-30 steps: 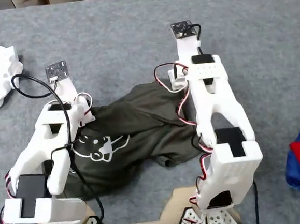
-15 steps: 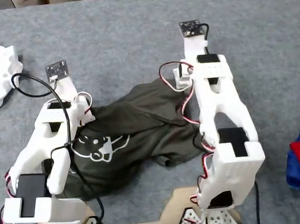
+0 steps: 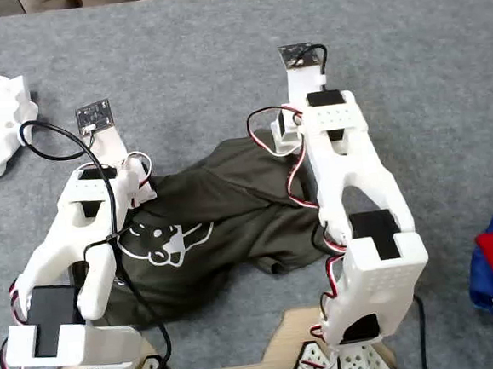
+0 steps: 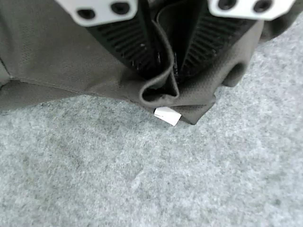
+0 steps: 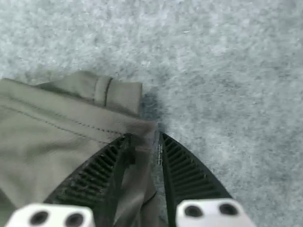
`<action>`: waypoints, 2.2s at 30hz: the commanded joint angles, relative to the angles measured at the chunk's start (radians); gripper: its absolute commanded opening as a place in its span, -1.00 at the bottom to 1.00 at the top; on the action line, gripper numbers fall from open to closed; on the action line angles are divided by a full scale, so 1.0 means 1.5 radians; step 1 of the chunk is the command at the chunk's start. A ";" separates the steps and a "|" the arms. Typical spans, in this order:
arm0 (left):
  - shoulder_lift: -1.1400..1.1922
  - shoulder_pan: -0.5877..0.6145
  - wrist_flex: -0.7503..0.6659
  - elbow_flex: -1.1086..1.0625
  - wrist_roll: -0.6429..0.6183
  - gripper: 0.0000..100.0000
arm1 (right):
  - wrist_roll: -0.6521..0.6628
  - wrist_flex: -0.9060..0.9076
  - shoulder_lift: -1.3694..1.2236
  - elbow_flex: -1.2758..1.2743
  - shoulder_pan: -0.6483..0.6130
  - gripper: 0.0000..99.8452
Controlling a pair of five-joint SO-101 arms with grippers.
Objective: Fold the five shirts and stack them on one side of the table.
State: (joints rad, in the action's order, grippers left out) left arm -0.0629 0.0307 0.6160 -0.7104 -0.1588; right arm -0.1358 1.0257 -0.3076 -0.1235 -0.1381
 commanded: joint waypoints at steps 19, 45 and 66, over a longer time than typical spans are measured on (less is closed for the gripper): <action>-0.002 -0.004 0.003 0.032 0.002 -0.96 | -0.007 0.026 0.034 0.039 -0.055 -0.61; -0.002 -0.003 0.003 0.031 0.002 -0.96 | -0.005 0.059 0.125 0.025 -0.090 -0.74; -0.002 -0.003 0.000 0.031 0.003 -0.96 | -0.003 0.040 0.004 0.057 -0.010 -0.74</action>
State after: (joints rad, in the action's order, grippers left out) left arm -0.0629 0.0307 0.6160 -0.7104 -0.1588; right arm -0.1389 1.0779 -0.3015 -0.0852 -0.1887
